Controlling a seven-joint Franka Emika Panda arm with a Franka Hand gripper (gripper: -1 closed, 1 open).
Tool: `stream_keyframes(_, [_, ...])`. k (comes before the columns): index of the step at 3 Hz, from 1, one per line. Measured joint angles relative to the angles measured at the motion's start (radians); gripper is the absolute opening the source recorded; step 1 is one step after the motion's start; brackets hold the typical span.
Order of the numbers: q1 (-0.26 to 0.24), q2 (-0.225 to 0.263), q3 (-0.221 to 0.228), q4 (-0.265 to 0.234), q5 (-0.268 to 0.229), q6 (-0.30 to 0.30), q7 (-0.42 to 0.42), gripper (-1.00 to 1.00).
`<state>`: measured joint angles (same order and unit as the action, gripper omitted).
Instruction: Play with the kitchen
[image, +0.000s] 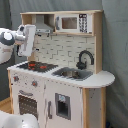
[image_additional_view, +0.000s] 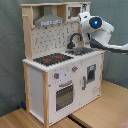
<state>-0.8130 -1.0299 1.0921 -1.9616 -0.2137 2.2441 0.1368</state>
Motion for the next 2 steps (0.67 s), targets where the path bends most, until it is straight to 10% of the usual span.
stream_keyframes(2, [-0.003, 0.094, 0.021, 0.009, 0.154, -0.07, -0.083, 1.0])
